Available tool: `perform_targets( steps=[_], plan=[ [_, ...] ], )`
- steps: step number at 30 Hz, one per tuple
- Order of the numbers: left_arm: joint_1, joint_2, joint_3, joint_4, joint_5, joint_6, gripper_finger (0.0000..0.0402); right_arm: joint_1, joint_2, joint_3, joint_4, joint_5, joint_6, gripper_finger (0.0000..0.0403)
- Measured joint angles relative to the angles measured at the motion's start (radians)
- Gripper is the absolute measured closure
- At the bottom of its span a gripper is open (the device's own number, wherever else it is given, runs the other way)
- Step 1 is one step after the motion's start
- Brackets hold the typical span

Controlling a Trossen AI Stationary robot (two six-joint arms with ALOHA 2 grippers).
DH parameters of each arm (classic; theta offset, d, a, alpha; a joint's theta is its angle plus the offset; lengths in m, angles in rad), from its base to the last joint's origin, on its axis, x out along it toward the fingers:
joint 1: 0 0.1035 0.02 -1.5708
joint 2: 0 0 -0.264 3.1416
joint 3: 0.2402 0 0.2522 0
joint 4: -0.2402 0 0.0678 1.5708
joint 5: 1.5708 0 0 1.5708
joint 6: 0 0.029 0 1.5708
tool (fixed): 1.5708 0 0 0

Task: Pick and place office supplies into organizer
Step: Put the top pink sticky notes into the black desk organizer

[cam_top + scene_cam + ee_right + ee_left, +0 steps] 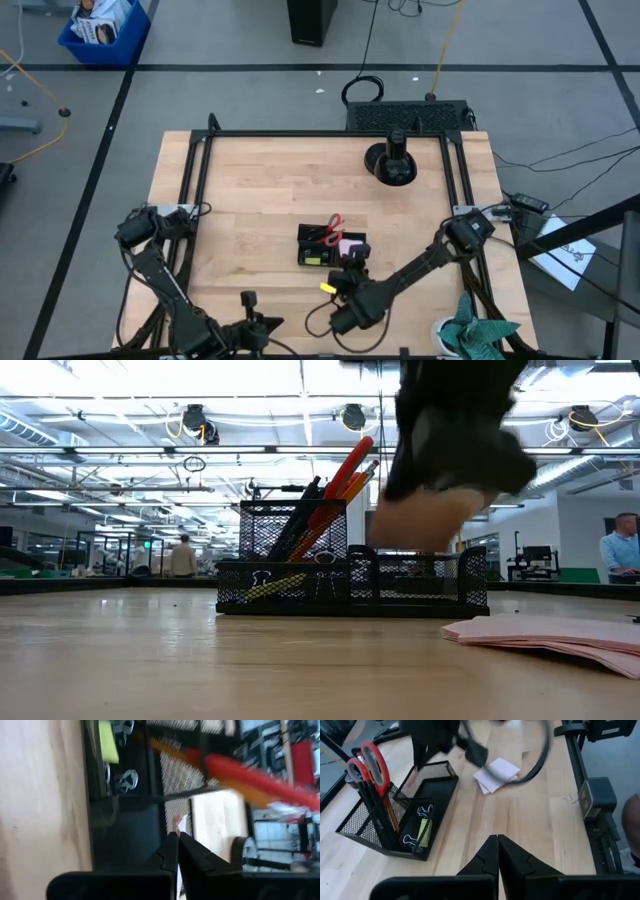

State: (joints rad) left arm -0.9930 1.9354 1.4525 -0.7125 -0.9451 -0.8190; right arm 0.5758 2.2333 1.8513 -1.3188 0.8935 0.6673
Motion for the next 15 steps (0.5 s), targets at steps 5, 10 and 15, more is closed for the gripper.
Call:
perform_targets(
  steps=[5,10,15],
  plan=[
    [0.0,0.0,0.0,0.001,-0.004,0.001,0.0396,-0.027,0.0,-0.11,0.077,-0.021,-0.024,0.0403],
    [0.006,0.0,0.0,-0.001,-0.005,0.001,0.0396,-0.031,0.0,-0.157,0.15,-0.03,-0.054,0.0403],
    [0.015,0.0,0.0,-0.001,-0.005,0.002,0.0396,-0.038,0.0,-0.158,0.216,-0.002,-0.123,0.0403]
  ],
)
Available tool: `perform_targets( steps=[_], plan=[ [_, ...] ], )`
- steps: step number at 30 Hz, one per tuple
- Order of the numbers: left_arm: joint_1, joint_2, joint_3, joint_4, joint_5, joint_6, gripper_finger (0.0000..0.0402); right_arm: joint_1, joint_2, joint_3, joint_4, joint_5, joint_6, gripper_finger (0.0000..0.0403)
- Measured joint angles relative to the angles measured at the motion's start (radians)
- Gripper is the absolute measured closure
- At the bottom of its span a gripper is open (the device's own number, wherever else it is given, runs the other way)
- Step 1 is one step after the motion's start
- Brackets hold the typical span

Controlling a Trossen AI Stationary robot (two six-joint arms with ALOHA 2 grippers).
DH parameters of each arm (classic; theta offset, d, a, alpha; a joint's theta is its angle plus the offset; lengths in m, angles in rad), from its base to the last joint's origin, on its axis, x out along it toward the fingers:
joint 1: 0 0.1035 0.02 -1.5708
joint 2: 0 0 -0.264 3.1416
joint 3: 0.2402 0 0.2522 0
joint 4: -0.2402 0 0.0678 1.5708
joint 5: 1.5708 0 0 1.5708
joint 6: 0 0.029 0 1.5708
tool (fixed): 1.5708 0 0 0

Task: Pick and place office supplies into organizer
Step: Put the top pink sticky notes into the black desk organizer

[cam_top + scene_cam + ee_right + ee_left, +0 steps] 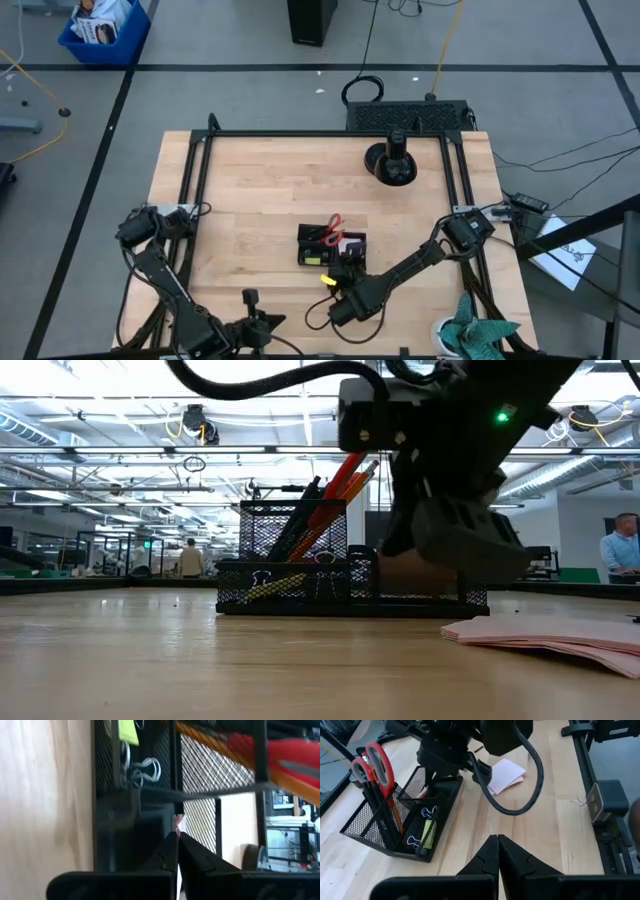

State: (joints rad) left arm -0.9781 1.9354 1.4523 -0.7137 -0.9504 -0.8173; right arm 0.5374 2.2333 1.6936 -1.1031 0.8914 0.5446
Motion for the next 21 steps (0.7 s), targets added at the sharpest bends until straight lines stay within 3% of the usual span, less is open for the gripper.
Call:
perform_targets(
  steps=[8,21],
  plan=[
    [0.003,0.0,0.0,0.0,0.004,-0.005,0.0396,-0.033,0.0,0.0,0.116,-0.039,-0.078,0.0403],
    [0.001,0.0,0.0,-0.001,0.006,-0.007,0.0396,-0.032,0.0,0.0,0.053,-0.097,-0.081,0.0403]
  ],
)
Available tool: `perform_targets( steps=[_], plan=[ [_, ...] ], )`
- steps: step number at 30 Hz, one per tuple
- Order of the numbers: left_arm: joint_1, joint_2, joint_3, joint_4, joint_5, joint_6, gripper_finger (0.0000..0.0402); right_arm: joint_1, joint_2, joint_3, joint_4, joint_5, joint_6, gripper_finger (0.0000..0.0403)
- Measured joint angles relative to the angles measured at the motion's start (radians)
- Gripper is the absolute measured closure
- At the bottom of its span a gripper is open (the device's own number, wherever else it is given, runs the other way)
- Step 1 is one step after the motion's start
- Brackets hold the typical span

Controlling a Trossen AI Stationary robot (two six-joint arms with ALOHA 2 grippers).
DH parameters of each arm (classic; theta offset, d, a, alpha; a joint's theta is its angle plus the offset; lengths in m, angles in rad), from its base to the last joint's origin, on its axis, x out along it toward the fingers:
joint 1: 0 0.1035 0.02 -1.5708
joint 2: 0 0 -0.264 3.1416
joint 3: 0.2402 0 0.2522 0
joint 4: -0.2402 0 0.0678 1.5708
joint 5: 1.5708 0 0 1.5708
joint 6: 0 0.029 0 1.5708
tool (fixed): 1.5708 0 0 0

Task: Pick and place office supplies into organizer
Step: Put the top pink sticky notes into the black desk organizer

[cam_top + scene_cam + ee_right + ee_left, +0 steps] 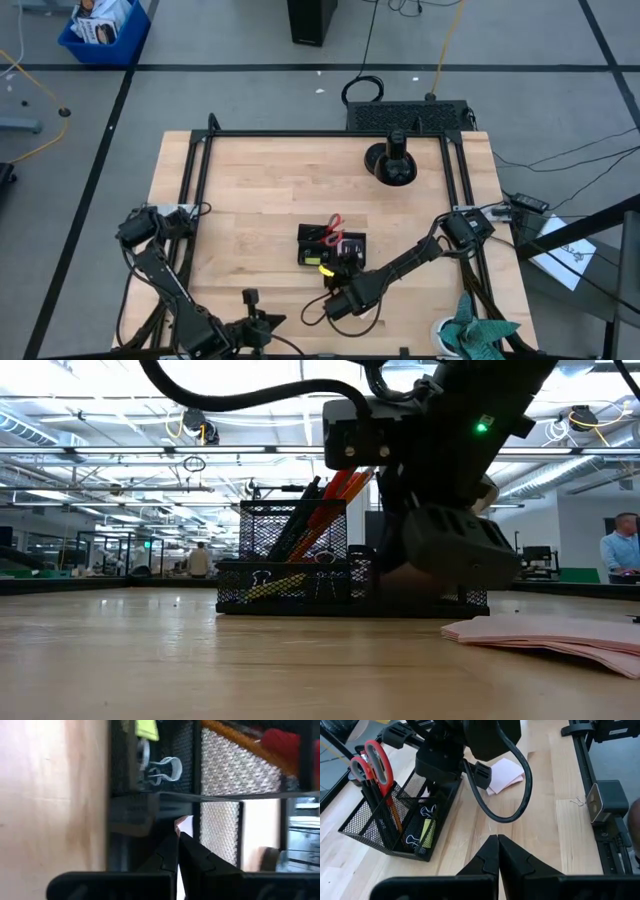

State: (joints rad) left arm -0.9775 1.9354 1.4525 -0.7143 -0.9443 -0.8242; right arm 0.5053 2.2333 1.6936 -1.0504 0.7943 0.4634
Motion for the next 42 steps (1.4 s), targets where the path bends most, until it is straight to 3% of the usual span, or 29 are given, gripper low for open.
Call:
perform_targets(
  steps=[10,34,42],
  plan=[
    [0.0,0.0,0.0,0.002,0.001,-0.001,0.0396,-0.002,0.008,0.0,0.026,-0.062,0.02,0.04],
    [0.0,0.0,0.0,0.008,0.004,-0.005,0.0396,-0.015,0.007,0.0,0.029,-0.115,0.07,0.0267],
    [0.0,0.0,0.0,0.008,0.005,-0.005,0.0396,0.011,-0.071,0.0,0.018,-0.117,0.071,0.0249]
  ],
)
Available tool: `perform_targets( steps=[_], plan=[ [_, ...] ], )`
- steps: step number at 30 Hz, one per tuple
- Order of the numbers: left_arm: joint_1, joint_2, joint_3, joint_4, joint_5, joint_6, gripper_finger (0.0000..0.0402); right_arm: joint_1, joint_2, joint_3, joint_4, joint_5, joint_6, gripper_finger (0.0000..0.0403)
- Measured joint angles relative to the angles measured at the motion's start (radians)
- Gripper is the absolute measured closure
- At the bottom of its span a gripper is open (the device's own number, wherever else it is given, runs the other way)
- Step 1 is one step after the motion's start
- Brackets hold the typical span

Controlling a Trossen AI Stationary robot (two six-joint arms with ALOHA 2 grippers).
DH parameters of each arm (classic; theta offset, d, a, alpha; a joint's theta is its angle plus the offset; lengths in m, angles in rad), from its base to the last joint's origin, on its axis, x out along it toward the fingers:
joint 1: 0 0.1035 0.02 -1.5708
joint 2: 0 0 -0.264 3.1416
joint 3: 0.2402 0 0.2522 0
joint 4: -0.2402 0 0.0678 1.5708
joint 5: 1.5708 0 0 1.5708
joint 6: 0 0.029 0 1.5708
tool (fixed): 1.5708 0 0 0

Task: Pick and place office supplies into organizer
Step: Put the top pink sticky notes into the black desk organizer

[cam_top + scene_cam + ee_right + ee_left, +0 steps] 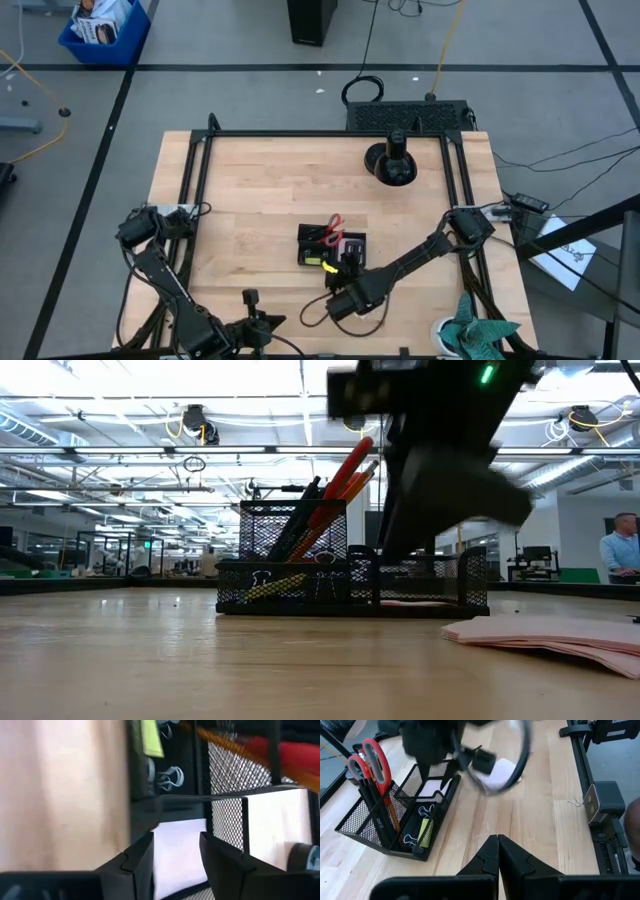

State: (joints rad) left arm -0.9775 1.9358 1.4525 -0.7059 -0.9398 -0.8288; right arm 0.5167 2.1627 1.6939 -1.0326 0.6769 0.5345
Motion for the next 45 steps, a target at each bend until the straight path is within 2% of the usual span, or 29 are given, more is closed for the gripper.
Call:
perform_targets(
  steps=[5,10,14,20,27,33,38,45],
  plan=[
    [0.001,0.0,0.0,0.002,0.0,-0.014,0.0396,0.069,-0.064,0.0,0.028,-0.048,-0.015,0.0248],
    [0.006,0.003,0.0,0.039,0.007,-0.02,0.0396,0.184,-0.072,0.0,0.127,-0.097,-0.111,0.0243],
    [0.038,0.03,-0.001,0.109,0.105,0.03,0.0396,0.276,-0.064,0.0,0.165,-0.106,-0.126,0.0244],
    [0.094,0.074,-0.002,0.196,0.204,0.12,0.0396,0.36,-0.037,0.0,0.164,-0.049,-0.131,0.0248],
    [0.137,0.077,-0.002,0.224,0.222,0.13,0.0396,0.371,0.06,0.0,0.122,-0.077,-0.149,0.0221],
    [0.17,0.076,-0.002,0.245,0.23,0.154,0.0396,0.367,0.111,0.005,0.036,-0.007,-0.112,0.0203],
    [0.199,0.096,-0.002,0.246,0.244,0.178,0.0396,0.35,0.115,0.003,0.006,0.011,-0.095,0.0208],
    [0.229,0.143,-0.002,0.264,0.34,0.18,0.0396,0.325,0.116,0.002,0.008,0.003,-0.109,0.0224]
  ],
)
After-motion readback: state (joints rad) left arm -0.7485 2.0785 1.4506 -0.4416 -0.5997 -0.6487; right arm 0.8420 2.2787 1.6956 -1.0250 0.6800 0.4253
